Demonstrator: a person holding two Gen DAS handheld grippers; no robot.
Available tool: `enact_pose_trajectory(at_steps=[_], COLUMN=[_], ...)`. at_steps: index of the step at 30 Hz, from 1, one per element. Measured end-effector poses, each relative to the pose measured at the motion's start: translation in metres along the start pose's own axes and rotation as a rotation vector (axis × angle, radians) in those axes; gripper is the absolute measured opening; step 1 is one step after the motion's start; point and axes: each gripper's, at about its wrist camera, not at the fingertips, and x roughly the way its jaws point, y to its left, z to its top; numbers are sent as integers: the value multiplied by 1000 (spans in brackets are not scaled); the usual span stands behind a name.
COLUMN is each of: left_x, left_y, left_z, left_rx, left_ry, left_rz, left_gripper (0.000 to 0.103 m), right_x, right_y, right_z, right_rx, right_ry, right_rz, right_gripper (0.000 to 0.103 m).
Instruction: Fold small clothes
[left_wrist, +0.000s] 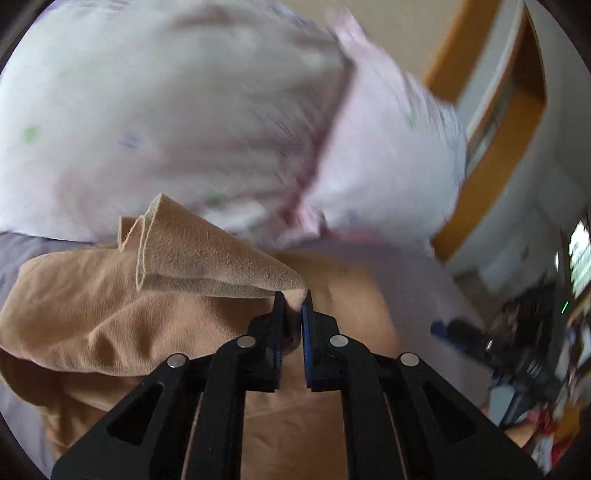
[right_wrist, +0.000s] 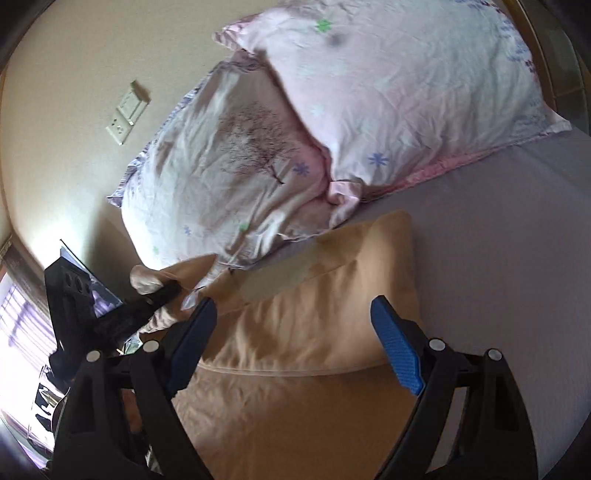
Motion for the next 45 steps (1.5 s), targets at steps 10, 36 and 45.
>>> enact_pose_trajectory(at_steps=[10,36,45], left_x=[-9,-136,-265], left_y=[-60,97,98], left_z=[-53,-116,-266], left_rx=[314,-38,-88], left_ry=[22,-45,-134], left_rz=[42,216,-12], left_gripper=[75,98,102], right_x=[3,-32,-144], right_y=[-54,-11,-43], right_z=[9,-47,-171], right_rx=[79,-105,-199], right_ry=[63,38,245], right_rz=[-34,-39,220], right_gripper=[65,76,84])
